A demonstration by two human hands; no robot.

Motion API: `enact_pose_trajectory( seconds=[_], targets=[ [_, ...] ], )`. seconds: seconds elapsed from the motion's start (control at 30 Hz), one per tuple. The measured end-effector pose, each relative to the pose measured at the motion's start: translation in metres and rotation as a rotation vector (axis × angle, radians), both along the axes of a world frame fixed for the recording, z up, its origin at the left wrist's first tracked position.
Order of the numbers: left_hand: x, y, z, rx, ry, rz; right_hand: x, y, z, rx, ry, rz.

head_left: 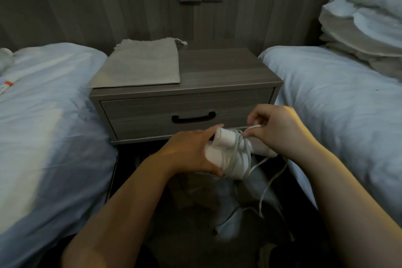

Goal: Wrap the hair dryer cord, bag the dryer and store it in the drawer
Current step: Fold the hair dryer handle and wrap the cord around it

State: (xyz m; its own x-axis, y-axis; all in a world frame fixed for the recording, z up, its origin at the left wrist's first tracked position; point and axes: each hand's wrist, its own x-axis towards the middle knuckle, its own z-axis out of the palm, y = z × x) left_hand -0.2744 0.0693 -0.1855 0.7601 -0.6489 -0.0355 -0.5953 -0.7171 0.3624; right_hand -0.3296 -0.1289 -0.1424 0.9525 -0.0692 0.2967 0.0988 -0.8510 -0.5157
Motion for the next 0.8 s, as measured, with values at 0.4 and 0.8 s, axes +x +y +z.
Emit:
enact_pose_trajectory(
  seconds=[0.4,0.8],
  targets=[
    [0.011,0.007,-0.010,-0.190,0.260,-0.087,0.015,-0.018,-0.005,0.267,0.156,0.149],
    [0.014,0.005,-0.011,-0.393,0.654,-0.178,0.035,-0.040,-0.034,0.842,0.389,0.228]
  ],
)
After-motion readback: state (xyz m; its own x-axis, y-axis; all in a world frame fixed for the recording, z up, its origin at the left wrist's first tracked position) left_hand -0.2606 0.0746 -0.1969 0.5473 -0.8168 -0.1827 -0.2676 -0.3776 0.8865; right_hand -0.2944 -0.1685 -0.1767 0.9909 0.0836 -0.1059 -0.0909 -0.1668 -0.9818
